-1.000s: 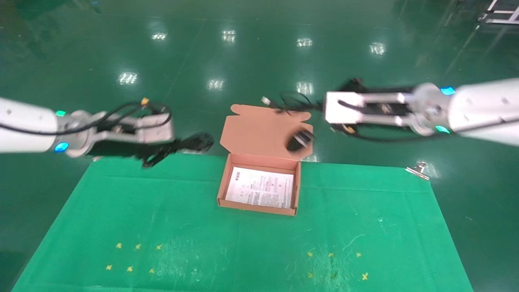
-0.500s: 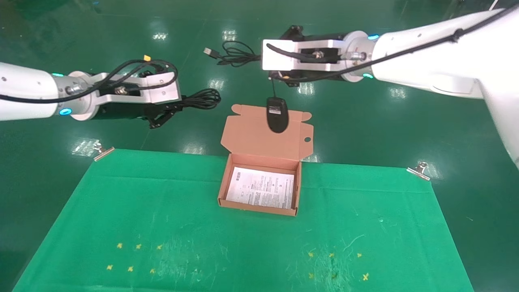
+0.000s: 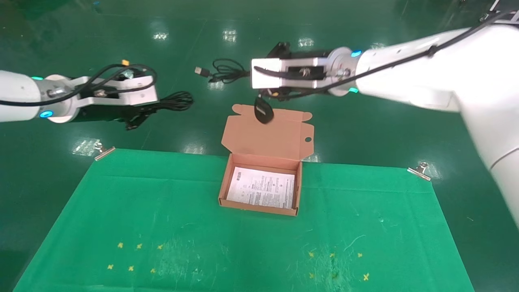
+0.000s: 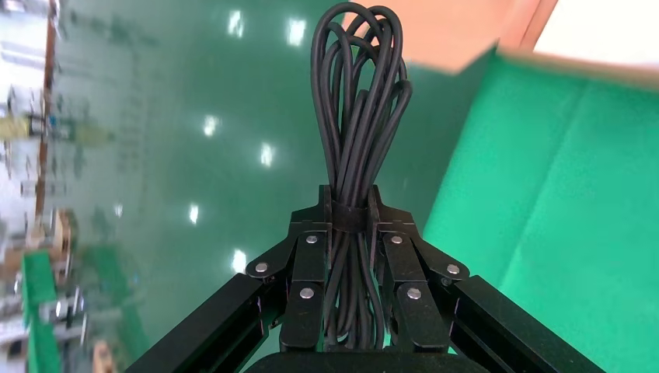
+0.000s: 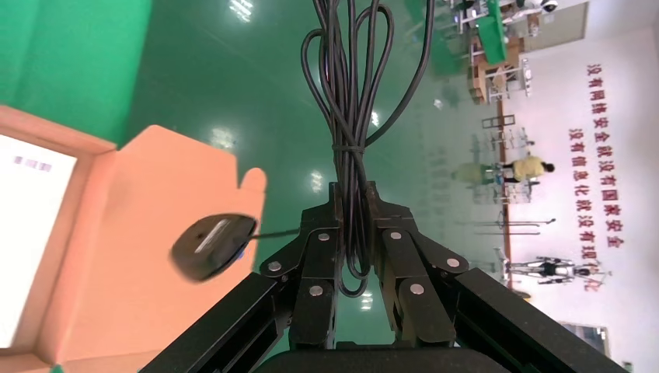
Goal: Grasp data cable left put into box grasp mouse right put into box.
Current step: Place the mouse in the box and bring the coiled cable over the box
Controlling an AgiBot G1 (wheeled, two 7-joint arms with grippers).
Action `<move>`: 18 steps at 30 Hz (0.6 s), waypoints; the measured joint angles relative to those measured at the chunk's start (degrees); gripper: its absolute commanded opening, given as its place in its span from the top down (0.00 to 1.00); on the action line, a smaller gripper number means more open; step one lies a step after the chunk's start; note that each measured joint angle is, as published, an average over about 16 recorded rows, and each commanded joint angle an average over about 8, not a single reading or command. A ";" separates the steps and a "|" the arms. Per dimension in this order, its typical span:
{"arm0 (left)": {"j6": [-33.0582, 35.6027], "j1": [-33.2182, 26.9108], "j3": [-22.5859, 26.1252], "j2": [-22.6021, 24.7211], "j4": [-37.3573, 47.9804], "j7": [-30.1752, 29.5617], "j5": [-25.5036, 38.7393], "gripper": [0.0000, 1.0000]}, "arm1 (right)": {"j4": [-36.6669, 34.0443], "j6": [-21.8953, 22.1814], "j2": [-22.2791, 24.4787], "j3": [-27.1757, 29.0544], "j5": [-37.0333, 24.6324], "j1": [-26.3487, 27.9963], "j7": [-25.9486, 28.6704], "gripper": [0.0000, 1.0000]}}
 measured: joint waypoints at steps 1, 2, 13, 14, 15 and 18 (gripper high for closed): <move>-0.07 0.00 0.20 -0.15 0.01 -0.66 0.98 1.00 | -0.17 0.09 -0.13 -0.23 0.22 -0.34 -0.22 1.00; -0.10 0.01 0.42 -0.31 -0.02 -1.36 1.99 1.00 | -0.34 0.18 -0.25 -0.47 0.47 -0.71 -0.43 1.00; 1.34 1.00 2.37 -2.05 -4.28 -10.14 11.99 1.00 | -0.99 1.23 -1.11 -4.88 5.08 -6.00 1.43 1.00; 1.59 1.14 2.46 -2.20 -4.82 -10.81 12.52 1.00 | -1.05 1.46 -1.15 -5.38 5.67 -6.53 2.15 1.00; 1.82 1.27 2.53 -2.33 -5.35 -11.42 13.02 1.00 | -1.19 1.76 -1.19 -5.89 6.28 -7.07 2.98 1.00; 2.35 1.63 2.68 -2.65 -6.75 -12.96 14.16 1.00 | -1.97 2.87 -1.30 -7.44 8.18 -8.62 5.93 1.00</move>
